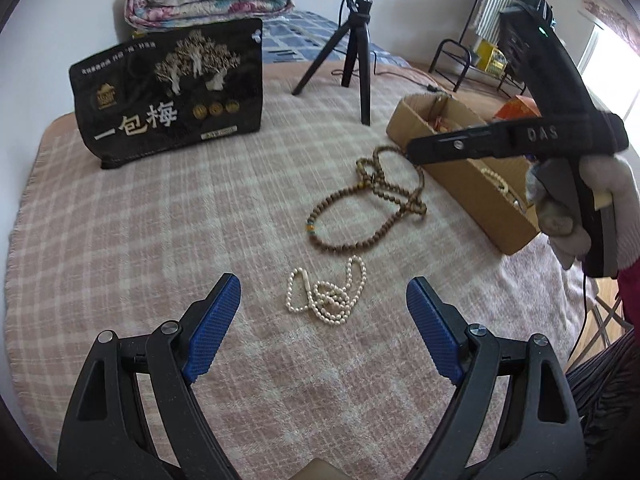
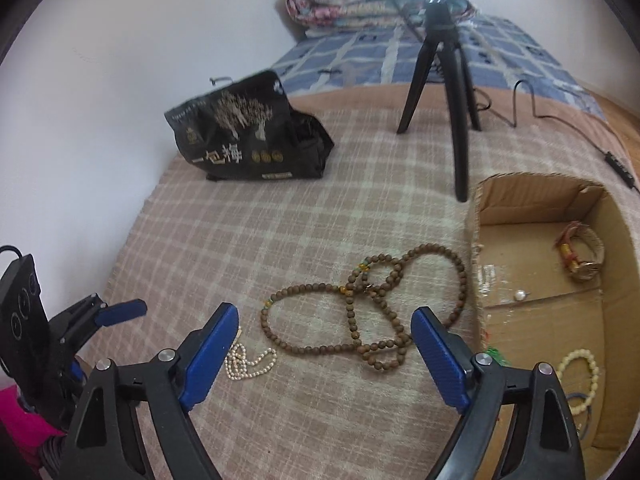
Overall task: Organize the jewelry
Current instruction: 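Move both tools back over the bed toward the pearl necklace and wooden bead necklace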
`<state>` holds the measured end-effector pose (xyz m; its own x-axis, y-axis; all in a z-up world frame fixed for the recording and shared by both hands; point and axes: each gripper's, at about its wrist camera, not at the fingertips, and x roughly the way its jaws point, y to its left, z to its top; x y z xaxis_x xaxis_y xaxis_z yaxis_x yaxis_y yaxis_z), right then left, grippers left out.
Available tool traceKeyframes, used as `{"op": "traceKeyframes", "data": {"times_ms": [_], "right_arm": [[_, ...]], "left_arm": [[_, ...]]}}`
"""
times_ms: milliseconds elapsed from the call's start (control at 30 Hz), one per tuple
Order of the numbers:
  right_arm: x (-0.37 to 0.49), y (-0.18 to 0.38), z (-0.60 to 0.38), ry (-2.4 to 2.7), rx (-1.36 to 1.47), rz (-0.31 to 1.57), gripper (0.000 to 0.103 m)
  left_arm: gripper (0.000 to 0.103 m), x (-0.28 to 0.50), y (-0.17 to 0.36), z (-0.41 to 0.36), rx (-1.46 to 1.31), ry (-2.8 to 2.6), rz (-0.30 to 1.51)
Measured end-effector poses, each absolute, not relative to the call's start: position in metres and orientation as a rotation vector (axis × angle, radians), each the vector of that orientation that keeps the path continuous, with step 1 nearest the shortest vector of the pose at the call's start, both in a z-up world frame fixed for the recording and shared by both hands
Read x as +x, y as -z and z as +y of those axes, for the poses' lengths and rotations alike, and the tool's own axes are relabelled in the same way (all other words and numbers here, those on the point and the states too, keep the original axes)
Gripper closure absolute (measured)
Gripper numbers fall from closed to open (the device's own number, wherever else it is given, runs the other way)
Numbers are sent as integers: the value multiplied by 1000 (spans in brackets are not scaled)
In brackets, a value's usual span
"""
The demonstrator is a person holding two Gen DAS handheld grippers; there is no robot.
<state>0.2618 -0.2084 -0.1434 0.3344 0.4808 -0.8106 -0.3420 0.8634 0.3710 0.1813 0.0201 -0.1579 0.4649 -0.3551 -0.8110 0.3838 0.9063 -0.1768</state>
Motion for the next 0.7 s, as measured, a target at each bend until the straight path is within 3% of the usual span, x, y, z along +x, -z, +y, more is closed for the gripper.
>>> {"op": "traceKeyframes", "data": {"times_ms": [700], "right_arm": [[302, 203, -157, -493, -168, 1284, 15]], "left_arm": [[16, 206, 205, 2, 67, 477, 1063]]}}
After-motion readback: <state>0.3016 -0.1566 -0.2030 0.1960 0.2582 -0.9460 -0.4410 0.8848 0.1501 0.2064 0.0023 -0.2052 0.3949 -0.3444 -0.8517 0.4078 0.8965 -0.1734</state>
